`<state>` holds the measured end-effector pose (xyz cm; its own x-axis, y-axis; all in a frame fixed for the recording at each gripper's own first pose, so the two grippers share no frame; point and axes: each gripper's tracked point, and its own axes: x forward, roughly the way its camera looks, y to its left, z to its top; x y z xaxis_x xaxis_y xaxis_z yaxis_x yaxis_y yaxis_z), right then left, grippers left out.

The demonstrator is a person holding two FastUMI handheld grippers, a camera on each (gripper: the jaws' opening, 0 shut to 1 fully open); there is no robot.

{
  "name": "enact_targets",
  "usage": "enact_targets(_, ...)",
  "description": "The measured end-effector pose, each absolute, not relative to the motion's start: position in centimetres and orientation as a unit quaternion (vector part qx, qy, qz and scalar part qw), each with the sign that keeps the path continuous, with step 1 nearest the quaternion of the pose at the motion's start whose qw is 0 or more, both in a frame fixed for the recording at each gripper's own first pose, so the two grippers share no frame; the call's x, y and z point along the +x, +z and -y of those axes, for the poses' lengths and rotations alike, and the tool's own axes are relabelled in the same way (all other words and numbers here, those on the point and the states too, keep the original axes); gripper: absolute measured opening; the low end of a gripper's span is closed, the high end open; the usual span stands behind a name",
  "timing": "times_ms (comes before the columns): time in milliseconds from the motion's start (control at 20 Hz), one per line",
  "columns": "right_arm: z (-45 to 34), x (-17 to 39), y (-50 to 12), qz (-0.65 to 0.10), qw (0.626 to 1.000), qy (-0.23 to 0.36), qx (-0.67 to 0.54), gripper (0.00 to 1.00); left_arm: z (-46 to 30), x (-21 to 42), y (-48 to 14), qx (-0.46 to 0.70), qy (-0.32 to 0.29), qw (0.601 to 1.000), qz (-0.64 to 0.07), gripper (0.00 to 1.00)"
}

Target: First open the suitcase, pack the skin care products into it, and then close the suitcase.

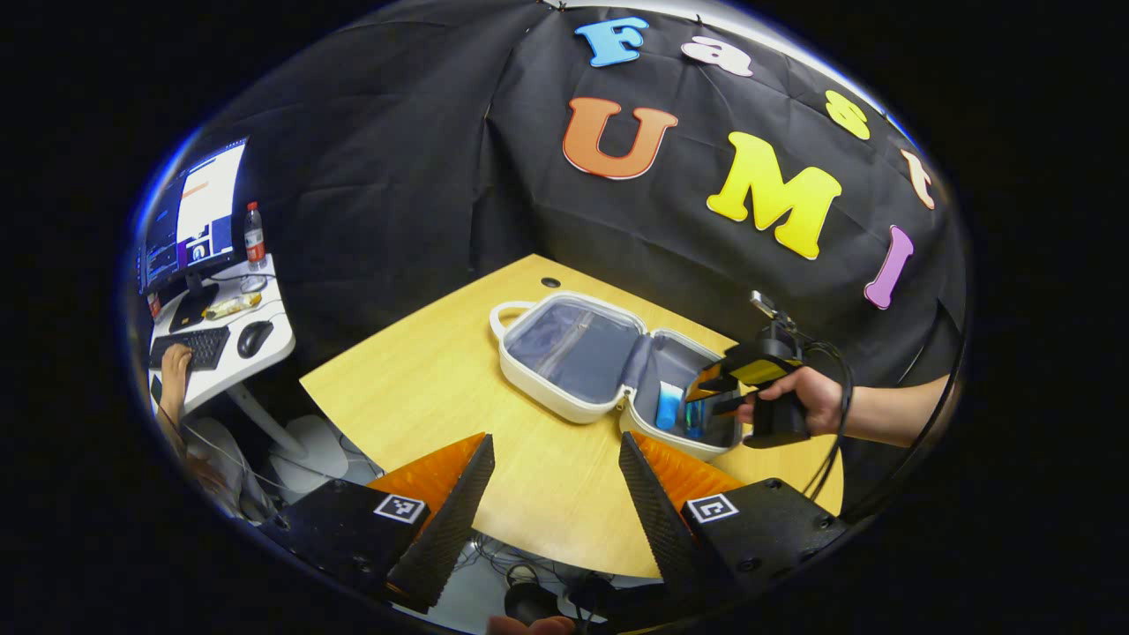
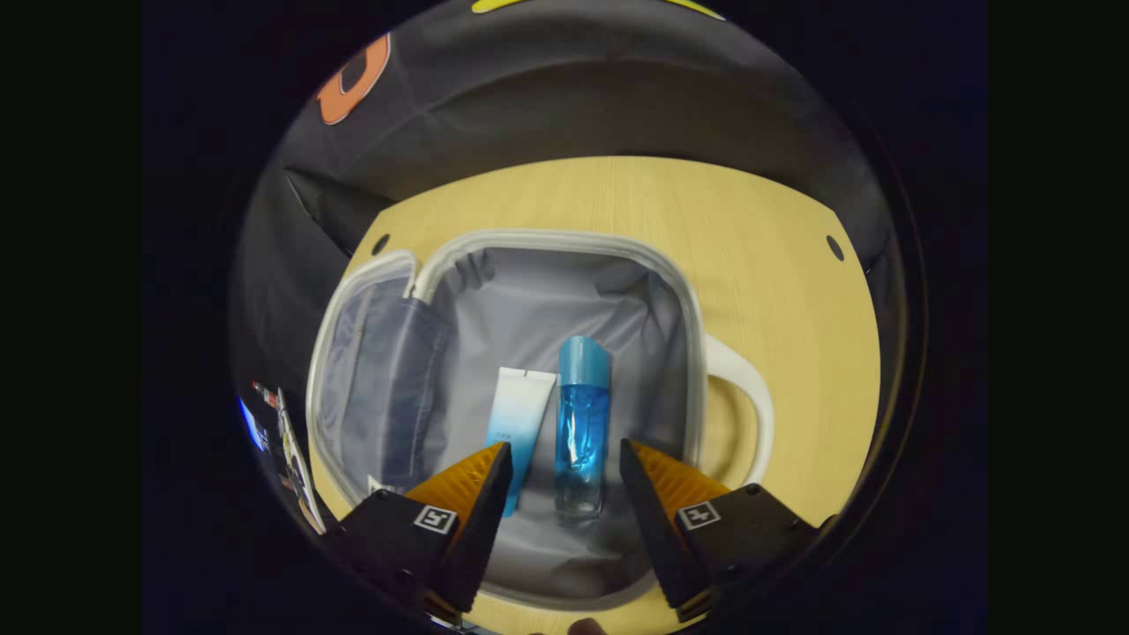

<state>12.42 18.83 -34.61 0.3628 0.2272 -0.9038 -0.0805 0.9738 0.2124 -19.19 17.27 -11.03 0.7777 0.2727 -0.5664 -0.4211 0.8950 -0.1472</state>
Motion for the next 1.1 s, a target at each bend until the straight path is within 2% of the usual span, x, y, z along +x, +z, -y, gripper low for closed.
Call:
enact_targets(100, -18.0, 12.1, -31.8, -0.523, 0.843, 0.111, 0.063, 0.78, -18.7, -17.2, -10.5, -0.122, 0.167, 0.947, -0.247, 0.92)
enact_targets(450, -14.2, 9.2, -19.8, -0.351, 0.919, 0.179, -0.001, 0.80, -25.4, -11.1, -12.7, -0.185, 0.132, 0.956, -0.186, 0.92)
enact_targets(700, -13.0, 6.3, -12.8, -0.242, 0.947, 0.207, -0.037, 0.82, -30.0, -7.8, -16.1, -0.226, 0.119, 0.953, -0.163, 0.92)
enact_targets(850, -12.0, 5.2, -10.2, -0.215, 0.956, 0.196, -0.043, 0.80, -31.7, -6.0, -18.7, -0.252, 0.108, 0.947, -0.167, 0.92)
enact_targets(1100, -10.5, 3.6, -9.8, -0.230, 0.959, 0.161, -0.034, 0.80, -36.0, -1.6, -22.2, -0.322, 0.092, 0.927, -0.168, 0.90)
